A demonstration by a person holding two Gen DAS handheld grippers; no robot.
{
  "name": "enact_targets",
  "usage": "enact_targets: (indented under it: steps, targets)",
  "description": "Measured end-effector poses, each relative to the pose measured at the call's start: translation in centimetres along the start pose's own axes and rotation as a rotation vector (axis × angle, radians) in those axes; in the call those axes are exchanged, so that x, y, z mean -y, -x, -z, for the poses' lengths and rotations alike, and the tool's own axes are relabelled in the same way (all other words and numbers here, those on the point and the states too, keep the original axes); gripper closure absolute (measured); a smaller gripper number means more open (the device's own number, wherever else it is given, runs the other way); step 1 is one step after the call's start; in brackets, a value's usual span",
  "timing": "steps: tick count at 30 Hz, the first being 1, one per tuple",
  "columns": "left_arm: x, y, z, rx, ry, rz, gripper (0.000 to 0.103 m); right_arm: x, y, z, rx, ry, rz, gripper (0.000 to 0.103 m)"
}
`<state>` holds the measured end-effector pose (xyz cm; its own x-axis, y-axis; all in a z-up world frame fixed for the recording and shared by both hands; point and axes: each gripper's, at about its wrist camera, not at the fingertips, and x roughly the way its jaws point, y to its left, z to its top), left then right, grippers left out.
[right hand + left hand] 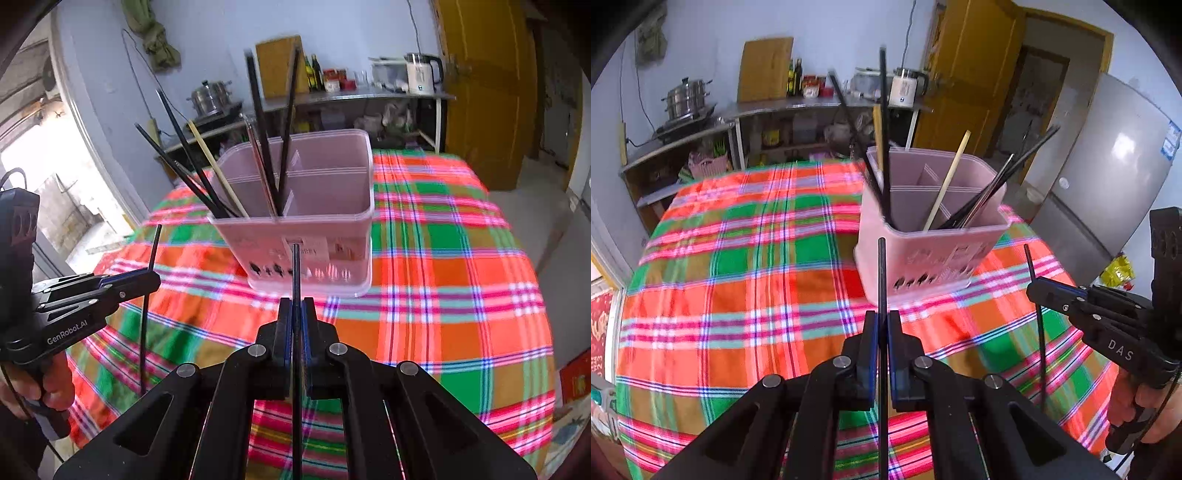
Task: Organize utensils
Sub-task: 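Lift both black chopsticks and carry them above the pink basket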
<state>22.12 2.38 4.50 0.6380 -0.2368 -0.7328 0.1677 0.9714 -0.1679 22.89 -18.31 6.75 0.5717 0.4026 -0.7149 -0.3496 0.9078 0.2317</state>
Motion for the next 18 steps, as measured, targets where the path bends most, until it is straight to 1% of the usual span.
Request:
enact_targets:
  steps: [4,11,16,18]
  targets:
    - [0.4,2.0,-1.3,0.043,-0.009,0.012,0.099,-0.6,2.1,-1.1,0.054,0.014,-0.005,0.098]
    - [1.1,4.2,-2.9,0.099,-0.031,0.02,0.099,-1.2,4.8,-2.2,0.132,0.031,-0.011,0.098]
    - [1.0,4.5,-2.7,0.101,-0.03,0.023,0.099,-1.2,5.8,-2.2,0.169,0.032,-0.014,0.098]
    - [1.2,4.7,-2.3,0.105,-0.032,0.024,0.098,-1.3,5.9,-1.9,0.166,0.031,-0.015,0.098]
